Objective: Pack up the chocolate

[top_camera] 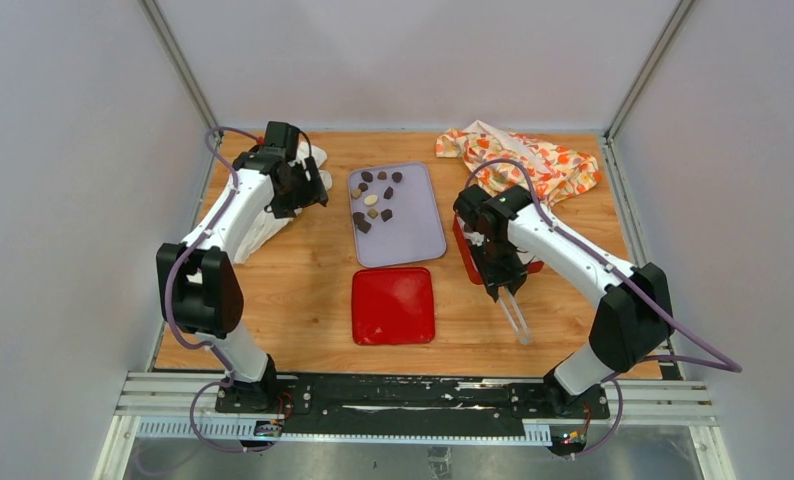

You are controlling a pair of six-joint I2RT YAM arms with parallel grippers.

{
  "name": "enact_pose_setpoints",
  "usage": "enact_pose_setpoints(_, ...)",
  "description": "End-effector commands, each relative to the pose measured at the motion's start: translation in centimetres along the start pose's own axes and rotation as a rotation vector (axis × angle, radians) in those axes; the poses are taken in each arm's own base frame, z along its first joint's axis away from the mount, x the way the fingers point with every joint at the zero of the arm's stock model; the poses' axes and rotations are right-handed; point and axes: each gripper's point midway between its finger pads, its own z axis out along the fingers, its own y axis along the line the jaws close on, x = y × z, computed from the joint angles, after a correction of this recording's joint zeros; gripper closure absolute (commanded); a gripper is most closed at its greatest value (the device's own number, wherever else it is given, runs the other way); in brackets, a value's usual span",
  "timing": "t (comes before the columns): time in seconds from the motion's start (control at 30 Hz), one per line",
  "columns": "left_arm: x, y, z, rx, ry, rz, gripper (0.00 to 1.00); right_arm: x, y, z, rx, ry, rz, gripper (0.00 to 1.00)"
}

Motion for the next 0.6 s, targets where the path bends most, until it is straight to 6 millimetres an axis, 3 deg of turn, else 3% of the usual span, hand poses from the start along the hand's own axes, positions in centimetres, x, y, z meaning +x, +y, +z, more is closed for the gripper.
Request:
enact_pose_setpoints(0.0,-0.6,-0.1,-0.1,0.01,-0.007,0.003,0.23,0.8,-0.5,0.1,0.021,0.042,0.066,1.0)
enact_pose_setpoints(0.27,-0.4,0.0,0.1,0.007,-0.004,-0.006,0.23,1.5,-1.2,1.5,0.028,0.084,0.075,1.0)
enact_pose_setpoints(0.57,-0.3,0.1,0.0,0.004,-0.008,-0.013,0.23,0.3,-0.5,2.1,-0.013,0.082,0.062,0.98)
